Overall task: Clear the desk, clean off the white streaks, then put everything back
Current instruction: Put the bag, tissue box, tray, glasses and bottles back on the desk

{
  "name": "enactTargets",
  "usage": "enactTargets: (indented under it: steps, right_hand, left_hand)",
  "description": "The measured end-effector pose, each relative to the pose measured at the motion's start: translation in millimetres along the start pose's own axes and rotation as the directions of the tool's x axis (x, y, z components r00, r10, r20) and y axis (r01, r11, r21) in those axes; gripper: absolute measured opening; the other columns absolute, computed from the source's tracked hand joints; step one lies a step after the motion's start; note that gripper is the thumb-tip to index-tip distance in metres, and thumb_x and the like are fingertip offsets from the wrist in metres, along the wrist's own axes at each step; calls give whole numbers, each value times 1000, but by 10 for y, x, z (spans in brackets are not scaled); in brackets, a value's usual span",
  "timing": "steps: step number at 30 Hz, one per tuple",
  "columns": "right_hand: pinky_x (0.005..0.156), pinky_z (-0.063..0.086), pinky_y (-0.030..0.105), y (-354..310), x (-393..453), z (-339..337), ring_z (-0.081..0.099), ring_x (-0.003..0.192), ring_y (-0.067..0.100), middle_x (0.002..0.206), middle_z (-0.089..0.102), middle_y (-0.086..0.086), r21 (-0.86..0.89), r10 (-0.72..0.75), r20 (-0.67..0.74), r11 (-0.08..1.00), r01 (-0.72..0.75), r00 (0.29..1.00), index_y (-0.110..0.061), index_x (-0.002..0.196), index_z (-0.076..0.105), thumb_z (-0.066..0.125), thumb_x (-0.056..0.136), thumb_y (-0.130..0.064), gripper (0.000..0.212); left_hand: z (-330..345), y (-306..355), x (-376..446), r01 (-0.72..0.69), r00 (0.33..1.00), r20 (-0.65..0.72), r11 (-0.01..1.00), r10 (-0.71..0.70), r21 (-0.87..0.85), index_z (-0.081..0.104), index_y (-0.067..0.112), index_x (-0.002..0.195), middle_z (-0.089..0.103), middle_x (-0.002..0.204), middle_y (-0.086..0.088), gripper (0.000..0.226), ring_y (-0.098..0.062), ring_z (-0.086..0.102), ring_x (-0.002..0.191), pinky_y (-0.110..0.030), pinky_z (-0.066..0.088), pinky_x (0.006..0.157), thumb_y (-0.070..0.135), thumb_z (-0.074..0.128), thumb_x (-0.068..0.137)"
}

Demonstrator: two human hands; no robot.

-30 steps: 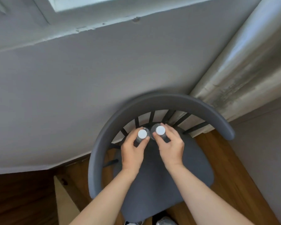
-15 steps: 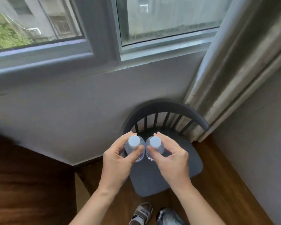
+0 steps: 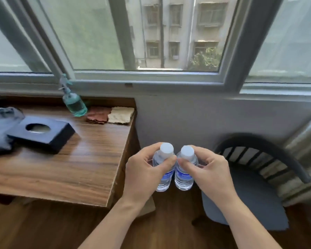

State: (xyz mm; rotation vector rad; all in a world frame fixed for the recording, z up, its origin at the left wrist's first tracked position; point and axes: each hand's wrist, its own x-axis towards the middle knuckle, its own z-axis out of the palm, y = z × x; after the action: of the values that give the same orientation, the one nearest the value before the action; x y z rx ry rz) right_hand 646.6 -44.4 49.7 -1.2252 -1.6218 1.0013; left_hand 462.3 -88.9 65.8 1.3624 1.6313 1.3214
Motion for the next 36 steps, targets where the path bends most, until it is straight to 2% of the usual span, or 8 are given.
enactTargets:
  steps: [9, 13, 19, 22, 26, 30, 33, 36]
  right_hand:
    - [79, 64, 37, -1100, 173, 1892, 72, 100, 3, 104, 75, -25, 98, -95, 220, 992, 75, 971, -42, 106, 76, 84, 80, -33, 29]
    - [88, 59, 32, -1519, 257, 2837, 67, 104, -7, 104, 74, -29, 122, -127, 252, 988, 99, 959, -38, 107, 78, 86, 77, -31, 32]
    - [90, 57, 34, -2053, 378, 4106, 68, 105, -5, 106, 74, -27, 152, -178, 338, 979, 134, 924, -35, 111, 78, 86, 78, -33, 34]
    - [82, 58, 24, -2289, 455, 4623, 70, 98, -6, 101, 75, -26, 185, -193, 388, 974, 129, 901, -31, 111, 79, 86, 79, -25, 33]
    - [83, 62, 36, -2493, 573, 5218, 73, 98, 4, 100, 77, -19, 213, -211, 438, 969, 127, 874, -35, 107, 79, 85, 81, -22, 29]
    - [86, 61, 43, -2621, 725, 5715, 72, 100, 0, 101, 76, -24, 212, -230, 424, 965, 151, 876, -36, 108, 79, 85, 81, -26, 29]
    - [89, 61, 44, -2683, 860, 6042, 71, 102, -2, 104, 75, -25, 219, -231, 427, 964, 148, 874, -35, 111, 79, 85, 81, -27, 32]
    - [88, 60, 43, -2743, 1008, 6370, 70, 100, -3, 99, 74, -30, 208, -242, 442, 964, 164, 863, -45, 100, 77, 84, 80, -27, 28]
  left_hand:
    - [-2172, -248, -61, 4, 971, -238, 998, 10, 56, 75, 36, 122, 77, 110, 24, 44, 2, 72, 103, -24, 63, 82, 39, 86, 80]
    - [-3185, -440, -6, -3, 963, -268, 1000, 9, 25, 77, 33, 119, 78, 106, 21, 37, -3, 74, 102, -27, 63, 84, 32, 87, 83]
    - [-4444, -688, 69, -17, 931, -363, 997, 43, 72, 77, 32, 114, 79, 104, 20, 30, -4, 74, 100, -27, 63, 81, 32, 85, 85]
    - [-4954, -795, 135, -8, 909, -415, 996, 43, 86, 78, 32, 112, 79, 100, 19, 28, -5, 75, 97, -28, 63, 79, 32, 86, 85]
    - [-5507, -957, 255, 1, 890, -453, 994, 49, 111, 78, 32, 114, 79, 102, 18, 29, -6, 75, 100, -28, 63, 80, 32, 85, 86]
    - [-5926, -1097, 428, 6, 874, -482, 990, 65, 144, 71, 49, 108, 77, 100, 27, 33, 0, 73, 98, -22, 62, 76, 31, 86, 84]
    - [-6206, -1225, 609, 11, 876, -480, 992, 51, 125, 71, 51, 104, 78, 100, 25, 34, -2, 74, 98, -24, 62, 76, 29, 86, 84]
    - [-6499, -1366, 798, 13, 884, -466, 994, 38, 106, 71, 48, 106, 77, 102, 26, 34, 1, 73, 99, -20, 61, 76, 27, 86, 83]
